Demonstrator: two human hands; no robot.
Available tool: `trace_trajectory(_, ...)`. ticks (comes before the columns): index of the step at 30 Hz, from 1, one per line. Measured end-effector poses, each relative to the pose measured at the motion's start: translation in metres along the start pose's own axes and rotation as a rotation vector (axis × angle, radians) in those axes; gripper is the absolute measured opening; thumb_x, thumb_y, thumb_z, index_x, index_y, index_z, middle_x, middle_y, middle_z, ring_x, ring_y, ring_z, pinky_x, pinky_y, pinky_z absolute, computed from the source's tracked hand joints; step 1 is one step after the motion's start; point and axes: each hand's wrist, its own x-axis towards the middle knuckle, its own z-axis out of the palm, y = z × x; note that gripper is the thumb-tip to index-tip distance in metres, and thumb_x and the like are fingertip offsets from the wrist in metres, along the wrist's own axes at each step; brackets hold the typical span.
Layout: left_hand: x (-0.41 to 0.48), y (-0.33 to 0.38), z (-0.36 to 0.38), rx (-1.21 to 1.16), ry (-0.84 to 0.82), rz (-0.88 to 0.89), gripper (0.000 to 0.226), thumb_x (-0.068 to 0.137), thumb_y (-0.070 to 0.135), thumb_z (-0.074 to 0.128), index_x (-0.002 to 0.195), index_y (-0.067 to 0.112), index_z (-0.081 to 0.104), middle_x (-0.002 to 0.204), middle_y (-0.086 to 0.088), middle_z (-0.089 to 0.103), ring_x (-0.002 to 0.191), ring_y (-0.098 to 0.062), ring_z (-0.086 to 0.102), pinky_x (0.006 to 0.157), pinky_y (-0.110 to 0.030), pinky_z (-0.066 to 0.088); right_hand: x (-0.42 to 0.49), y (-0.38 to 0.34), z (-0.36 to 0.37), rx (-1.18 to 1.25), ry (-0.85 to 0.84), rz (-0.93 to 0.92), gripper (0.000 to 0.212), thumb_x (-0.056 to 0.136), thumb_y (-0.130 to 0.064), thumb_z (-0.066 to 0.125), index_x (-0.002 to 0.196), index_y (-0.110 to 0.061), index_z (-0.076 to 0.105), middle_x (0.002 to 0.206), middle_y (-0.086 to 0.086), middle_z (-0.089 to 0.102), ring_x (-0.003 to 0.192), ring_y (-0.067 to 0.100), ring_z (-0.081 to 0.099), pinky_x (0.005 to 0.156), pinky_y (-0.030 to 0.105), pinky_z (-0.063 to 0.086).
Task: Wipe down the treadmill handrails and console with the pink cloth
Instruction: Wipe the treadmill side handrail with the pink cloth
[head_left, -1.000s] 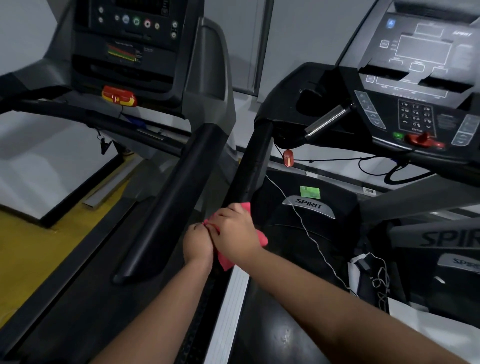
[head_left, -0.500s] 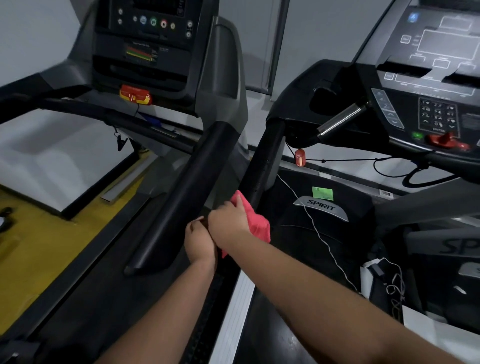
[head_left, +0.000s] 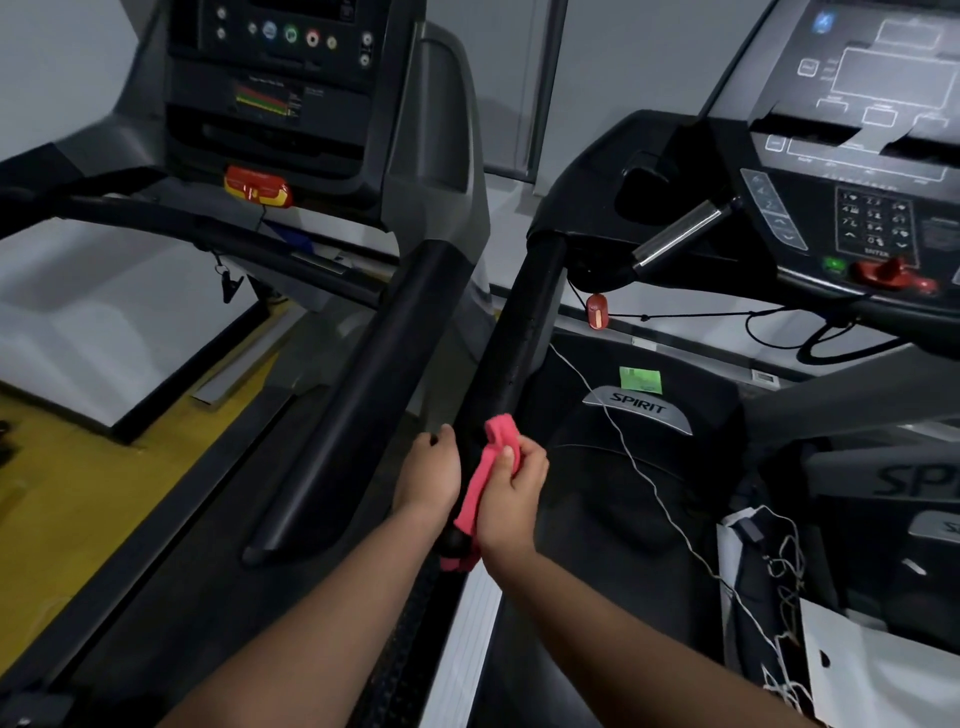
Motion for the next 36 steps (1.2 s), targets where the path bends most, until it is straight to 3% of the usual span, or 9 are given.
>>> trace_trajectory(4, 0.004, -0.003, 0.000, -0.034, 0.012, 0.006, 0.046, 0.097, 0.043, 0.035, 0.124, 0.010, 0.053, 0.123, -0.010, 0.058, 0.110, -0.029, 0.055, 0.096, -0.039, 0.043, 0.010, -0.005, 0.001, 0.182, 0.028, 0.299, 0.016, 0.102, -0.019, 0.035, 0.097, -0.024, 0.050, 0.097, 0.001, 0.057, 0.087, 0.013, 0.054, 0.079, 0.026, 0.045)
trace_trajectory(7, 0.005, -0.005, 0.000, -0.063, 0.028, 0.016, 0.038, 0.096, 0.040, 0.038, 0.110, 0.009, 0.056, 0.108, -0.010, 0.062, 0.094, -0.026, 0.059, 0.079, -0.034, 0.045, 0.027, -0.006, 0.006, 0.287, -0.002, 0.526, 0.020, 0.099, -0.013, 0.036, 0.087, -0.015, 0.052, 0.088, 0.009, 0.059, 0.078, 0.017, 0.056, 0.079, 0.034, 0.049)
trace_trajectory(10, 0.005, -0.007, -0.001, -0.063, 0.035, 0.020, 0.036, 0.095, 0.040, 0.039, 0.103, 0.010, 0.058, 0.096, -0.008, 0.063, 0.082, -0.022, 0.061, 0.064, -0.031, 0.044, 0.037, -0.011, 0.003, 0.475, -0.127, 0.731, 0.035, 0.099, -0.022, 0.037, 0.074, -0.008, 0.057, 0.062, 0.010, 0.065, 0.056, 0.020, 0.064, 0.060, 0.027, 0.053)
trace_trajectory(15, 0.008, -0.009, 0.000, -0.067, 0.045, -0.008, 0.030, 0.094, 0.042, 0.041, 0.104, 0.017, 0.054, 0.100, -0.004, 0.061, 0.084, -0.021, 0.061, 0.073, -0.034, 0.050, 0.051, -0.009, 0.005, 0.481, -0.192, 0.850, 0.044, 0.100, -0.037, 0.035, 0.078, -0.009, 0.060, 0.049, 0.007, 0.065, 0.062, 0.023, 0.061, 0.039, 0.020, 0.048)
trace_trajectory(21, 0.006, -0.008, -0.002, -0.092, 0.035, -0.024, 0.030, 0.093, 0.041, 0.042, 0.104, 0.016, 0.054, 0.103, -0.006, 0.061, 0.084, -0.021, 0.061, 0.071, -0.033, 0.049, 0.050, 0.000, 0.012, 0.451, -0.284, 0.931, 0.045, 0.090, -0.048, 0.048, 0.079, -0.009, 0.067, 0.064, 0.013, 0.067, 0.052, 0.025, 0.067, 0.049, 0.026, 0.055)
trace_trajectory(25, 0.006, -0.008, -0.001, -0.096, 0.011, -0.056, 0.040, 0.092, 0.049, 0.041, 0.111, 0.015, 0.051, 0.107, -0.007, 0.060, 0.090, -0.024, 0.061, 0.087, -0.040, 0.051, 0.042, -0.004, 0.002, 0.369, -0.385, 0.920, 0.043, 0.092, -0.045, 0.049, 0.080, -0.007, 0.064, 0.062, 0.012, 0.067, 0.053, 0.025, 0.067, 0.052, 0.026, 0.053)
trace_trajectory(29, 0.001, -0.002, -0.003, -0.097, 0.002, -0.031, 0.049, 0.099, 0.046, 0.032, 0.129, 0.011, 0.047, 0.126, -0.008, 0.054, 0.104, -0.025, 0.053, 0.090, -0.033, 0.039, 0.033, -0.006, -0.010, 0.381, -0.375, 0.777, 0.040, 0.100, -0.035, 0.038, 0.088, -0.007, 0.064, 0.068, 0.008, 0.071, 0.060, 0.018, 0.068, 0.057, 0.025, 0.055)
trace_trajectory(32, 0.004, 0.000, -0.002, -0.111, 0.003, -0.047, 0.054, 0.102, 0.042, 0.026, 0.142, 0.007, 0.037, 0.146, -0.014, 0.040, 0.131, -0.030, 0.040, 0.106, -0.036, 0.029, 0.027, -0.017, -0.002, 0.146, -0.272, 0.584, 0.046, 0.096, -0.040, 0.031, 0.113, -0.007, 0.058, 0.105, 0.012, 0.067, 0.091, 0.025, 0.066, 0.082, 0.031, 0.052)
trace_trajectory(36, 0.009, -0.001, -0.004, -0.210, 0.008, -0.092, 0.058, 0.101, 0.044, 0.021, 0.134, 0.005, 0.049, 0.137, -0.014, 0.051, 0.125, -0.031, 0.047, 0.108, -0.041, 0.033, 0.005, -0.023, 0.011, -0.320, -0.210, 0.294, 0.064, 0.090, -0.041, 0.041, 0.142, -0.007, 0.029, 0.135, 0.018, 0.042, 0.115, 0.033, 0.050, 0.098, 0.040, 0.044)
